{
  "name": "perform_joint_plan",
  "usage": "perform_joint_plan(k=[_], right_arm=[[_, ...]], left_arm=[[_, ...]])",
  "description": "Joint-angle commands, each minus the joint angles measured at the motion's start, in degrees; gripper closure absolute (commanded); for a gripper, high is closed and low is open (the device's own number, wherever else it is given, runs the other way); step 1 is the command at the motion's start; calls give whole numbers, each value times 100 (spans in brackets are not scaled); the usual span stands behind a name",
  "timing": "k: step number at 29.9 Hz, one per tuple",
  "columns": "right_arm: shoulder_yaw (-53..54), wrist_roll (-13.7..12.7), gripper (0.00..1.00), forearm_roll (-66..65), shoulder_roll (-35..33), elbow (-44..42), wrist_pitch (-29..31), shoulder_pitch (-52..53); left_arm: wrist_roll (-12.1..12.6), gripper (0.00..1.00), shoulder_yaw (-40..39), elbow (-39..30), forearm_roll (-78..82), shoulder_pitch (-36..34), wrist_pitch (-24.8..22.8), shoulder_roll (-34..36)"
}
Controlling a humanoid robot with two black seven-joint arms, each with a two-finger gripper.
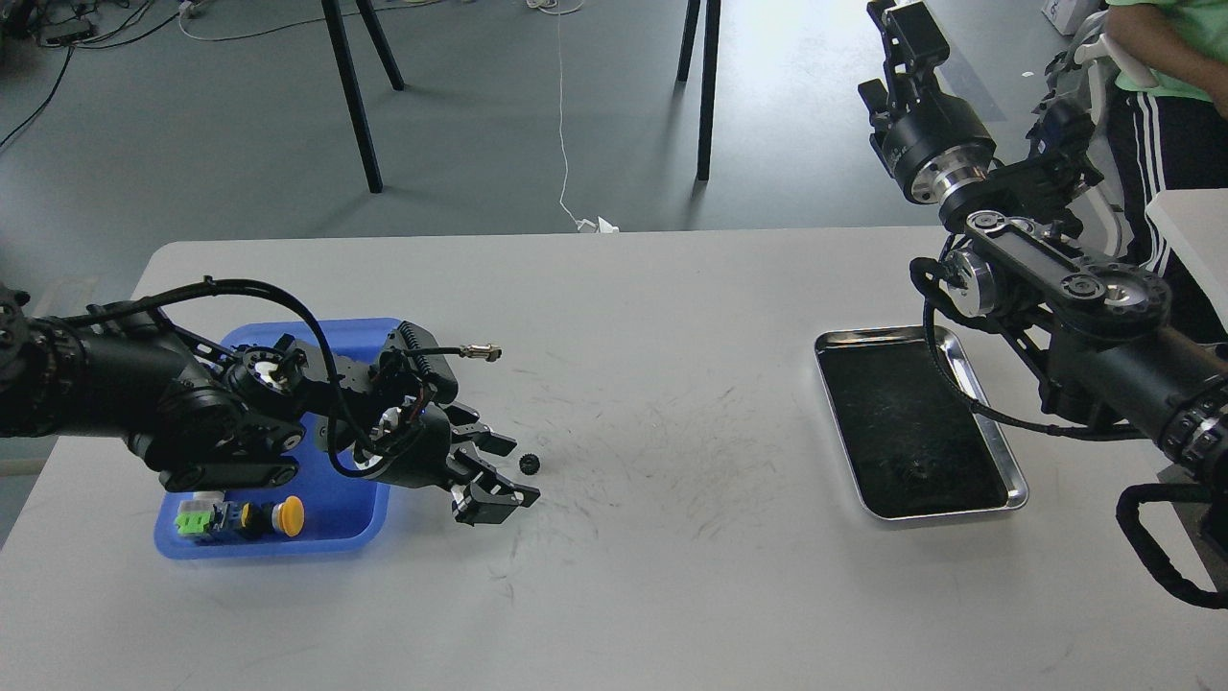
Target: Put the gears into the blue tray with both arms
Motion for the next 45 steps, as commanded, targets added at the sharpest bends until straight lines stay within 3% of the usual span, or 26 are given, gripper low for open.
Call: perform_joint_plan(k=[1, 22, 30, 45], right_arm=[[0, -1, 4, -9, -1, -5, -1, 8], [-26, -1, 4, -9, -10, -5, 26, 17], [-26, -1, 4, -9, -10, -13, 17, 8], [-53, -1, 4, -17, -1, -66, 17, -18]], left_arm=[[0, 29, -33, 94, -2, 58, 7, -30], [0, 45, -86, 710, -46, 357, 86, -259], [0, 59, -121, 657, -46, 331, 148, -223], [0, 69, -324, 578, -257, 331, 191, -232]])
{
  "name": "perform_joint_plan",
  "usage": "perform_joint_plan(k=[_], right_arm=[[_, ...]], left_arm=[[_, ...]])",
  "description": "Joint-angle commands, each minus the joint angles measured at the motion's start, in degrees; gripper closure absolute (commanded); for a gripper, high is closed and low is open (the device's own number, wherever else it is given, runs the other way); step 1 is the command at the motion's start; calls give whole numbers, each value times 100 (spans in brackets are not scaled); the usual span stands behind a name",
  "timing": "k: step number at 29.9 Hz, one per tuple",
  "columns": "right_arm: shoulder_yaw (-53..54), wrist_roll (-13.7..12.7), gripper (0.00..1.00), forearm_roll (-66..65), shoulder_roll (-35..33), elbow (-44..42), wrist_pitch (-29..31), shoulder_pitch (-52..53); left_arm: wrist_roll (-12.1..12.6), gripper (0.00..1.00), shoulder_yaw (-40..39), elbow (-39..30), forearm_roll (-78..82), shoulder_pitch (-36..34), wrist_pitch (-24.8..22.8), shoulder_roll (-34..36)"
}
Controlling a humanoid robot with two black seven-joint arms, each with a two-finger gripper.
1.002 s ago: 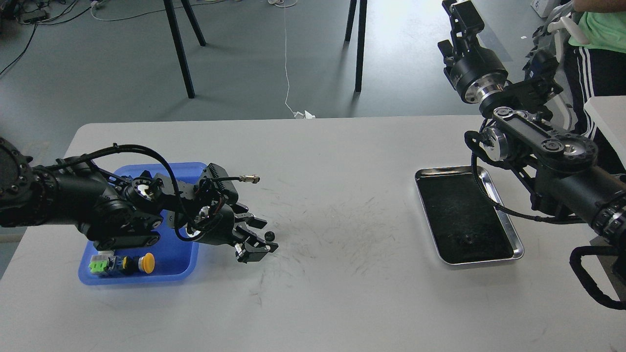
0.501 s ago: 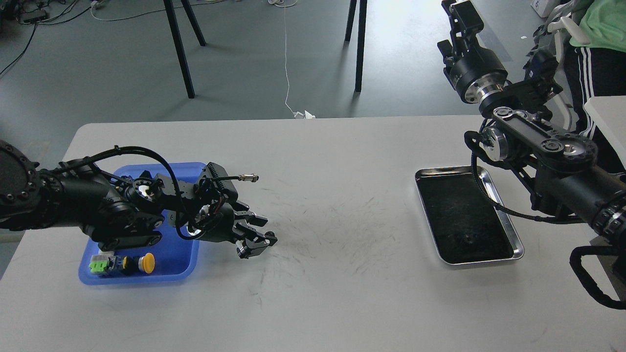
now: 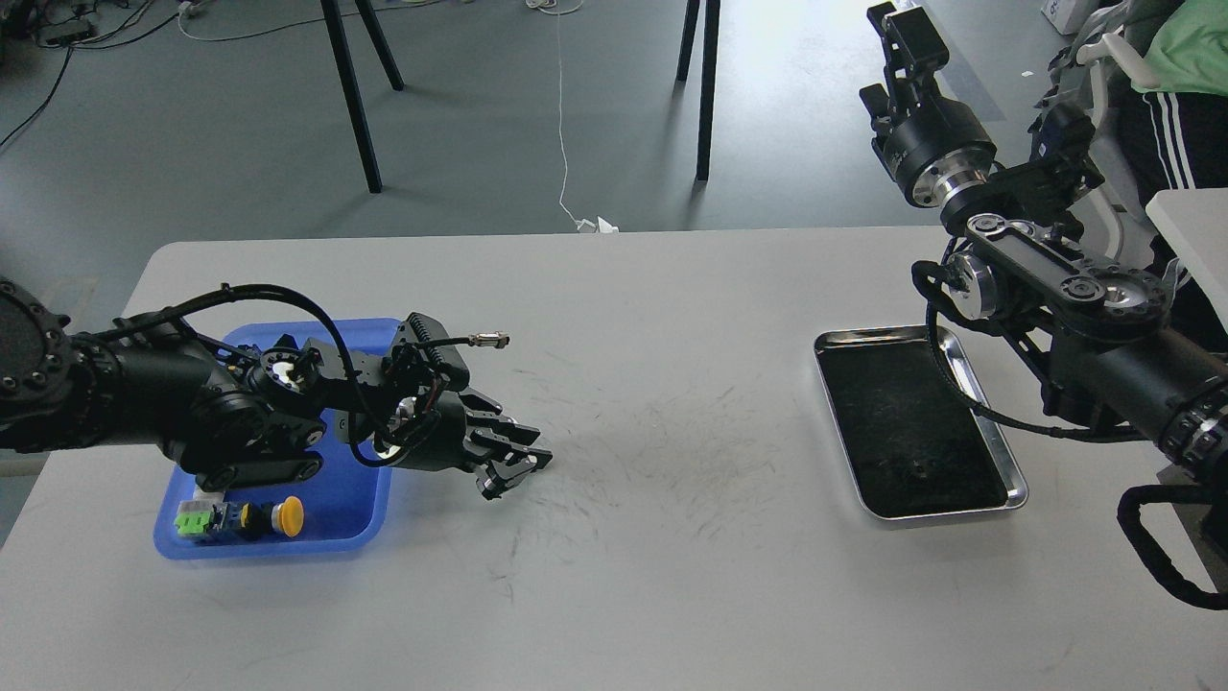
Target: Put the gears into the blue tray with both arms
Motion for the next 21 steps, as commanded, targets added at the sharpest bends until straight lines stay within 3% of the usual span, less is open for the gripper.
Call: perform_joint_plan(k=[1, 14, 21], right_arm=[[0, -1, 4, -1, 0, 0, -1, -5], [-9, -1, 4, -1, -8, -8, 8, -40], [-9, -1, 4, -1, -8, -8, 8, -31]], left_arm=[[0, 69, -22, 2, -76, 0, 0, -53], [0, 66, 145, -103, -67, -9, -9, -44], [0, 69, 145, 20, -67, 44, 26, -79]])
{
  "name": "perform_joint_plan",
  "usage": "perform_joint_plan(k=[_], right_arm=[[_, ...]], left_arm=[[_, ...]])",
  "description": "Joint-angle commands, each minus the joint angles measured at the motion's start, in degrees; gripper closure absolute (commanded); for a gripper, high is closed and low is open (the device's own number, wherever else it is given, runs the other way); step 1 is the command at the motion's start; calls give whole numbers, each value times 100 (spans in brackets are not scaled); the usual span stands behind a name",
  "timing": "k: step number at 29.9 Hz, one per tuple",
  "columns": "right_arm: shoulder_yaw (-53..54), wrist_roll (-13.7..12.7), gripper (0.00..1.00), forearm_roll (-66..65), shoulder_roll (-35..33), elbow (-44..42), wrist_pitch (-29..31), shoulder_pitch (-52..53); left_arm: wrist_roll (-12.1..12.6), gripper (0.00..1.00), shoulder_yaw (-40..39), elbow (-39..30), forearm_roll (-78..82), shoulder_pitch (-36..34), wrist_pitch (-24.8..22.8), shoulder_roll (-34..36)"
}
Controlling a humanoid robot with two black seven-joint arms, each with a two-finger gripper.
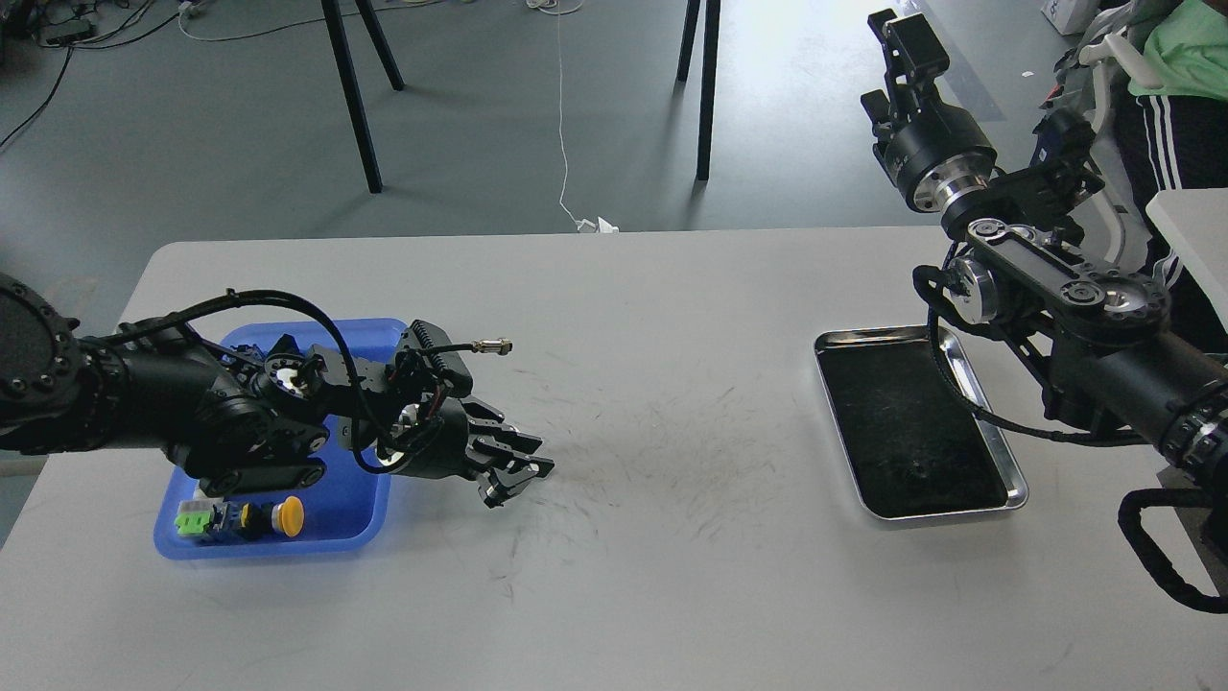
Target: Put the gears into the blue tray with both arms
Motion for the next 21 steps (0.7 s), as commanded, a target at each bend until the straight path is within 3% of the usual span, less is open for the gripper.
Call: perform_joint_plan(k=[1, 13, 18, 21], right_arm=[[0, 0, 4, 0, 0, 1, 0, 8], [0, 0, 4, 0, 0, 1, -9, 8], [0, 0, 4, 0, 0, 10, 0, 26], [0, 0, 4, 0, 0, 10, -9, 26]], left_arm=[[0, 70, 11, 22, 4, 14, 29, 9], [0, 62, 64, -259, -5, -66, 11, 115], [0, 64, 28, -216, -14, -57, 38, 71], [0, 70, 19, -197, -32, -39, 117, 53]])
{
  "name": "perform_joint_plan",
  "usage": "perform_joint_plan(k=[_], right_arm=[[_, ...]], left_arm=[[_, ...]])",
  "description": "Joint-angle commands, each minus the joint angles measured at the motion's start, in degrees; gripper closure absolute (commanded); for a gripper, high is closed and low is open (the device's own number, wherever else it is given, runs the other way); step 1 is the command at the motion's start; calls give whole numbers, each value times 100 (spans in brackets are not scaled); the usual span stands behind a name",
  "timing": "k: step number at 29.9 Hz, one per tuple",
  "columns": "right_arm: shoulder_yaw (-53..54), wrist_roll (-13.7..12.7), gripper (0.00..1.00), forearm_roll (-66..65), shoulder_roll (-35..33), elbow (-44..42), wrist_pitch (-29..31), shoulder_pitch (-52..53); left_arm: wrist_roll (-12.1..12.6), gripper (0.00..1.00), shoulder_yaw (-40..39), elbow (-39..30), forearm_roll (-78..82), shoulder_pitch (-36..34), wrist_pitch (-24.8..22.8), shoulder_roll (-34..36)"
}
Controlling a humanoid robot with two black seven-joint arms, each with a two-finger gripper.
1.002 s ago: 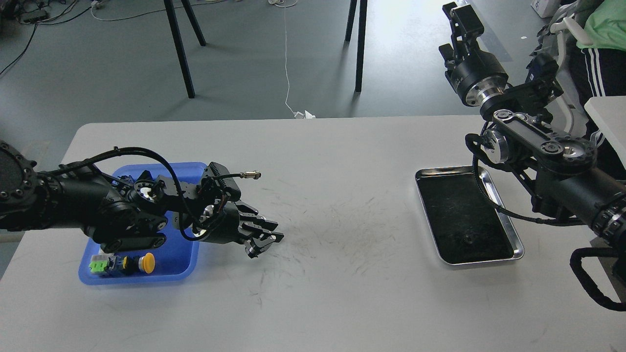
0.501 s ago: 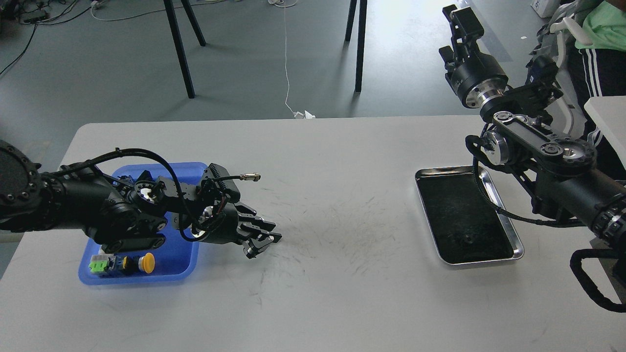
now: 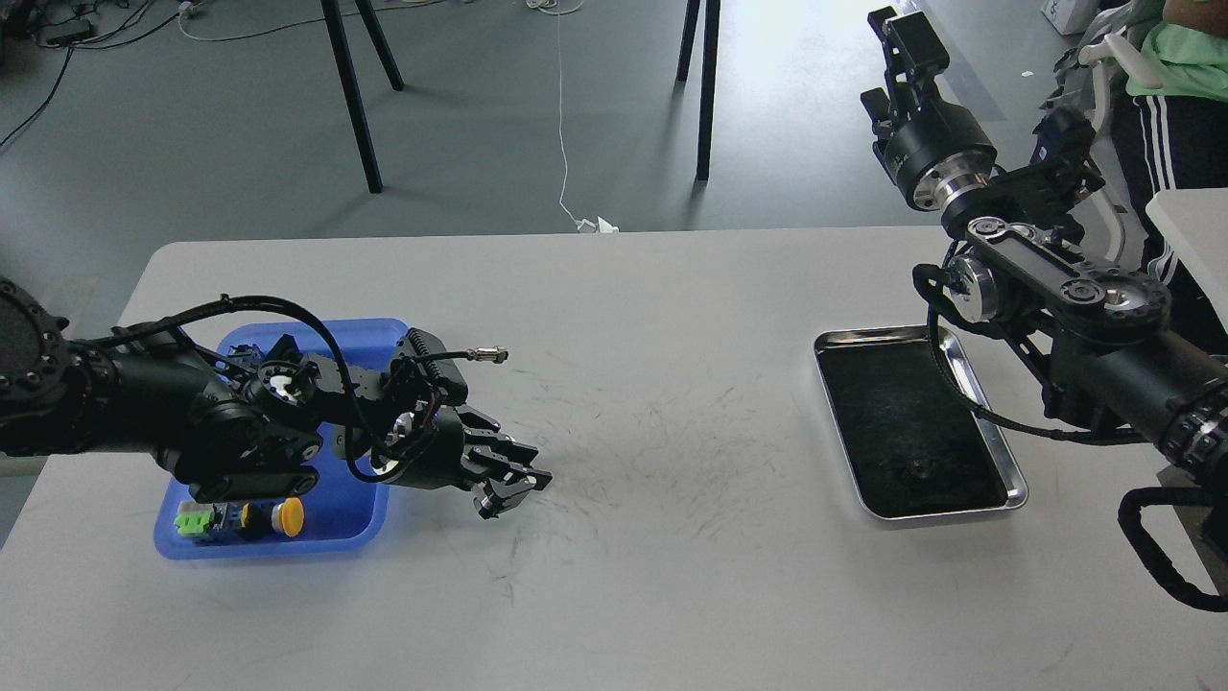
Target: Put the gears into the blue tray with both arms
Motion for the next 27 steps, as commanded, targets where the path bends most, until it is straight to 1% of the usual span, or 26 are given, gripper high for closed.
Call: perform_joint_plan(k=[1, 4, 9, 14, 18, 21, 27], right_arm=[[0, 3, 4, 0, 0, 0, 2, 0], [0, 3, 4, 0, 0, 0, 2, -8], [-8, -6, 4, 0, 0, 0, 2, -8], [-8, -6, 4, 0, 0, -9, 2, -17], [0, -6, 4, 0, 0, 0, 2, -26], [0, -6, 4, 0, 0, -9, 2, -17], [0, -6, 4, 0, 0, 0, 2, -17]], left_arm=[[0, 72, -6, 38, -8, 15, 107, -40], [0, 76, -6, 56, -8, 24, 187, -49], [0, 77, 20, 91, -8, 68, 196, -23], [0, 74, -15, 3, -25, 7, 161, 56], [0, 66, 20, -41, -25, -38, 134, 65], [0, 66, 46, -198, -17, -82, 160, 205], [0, 66, 55, -278, -8, -73, 161, 258]])
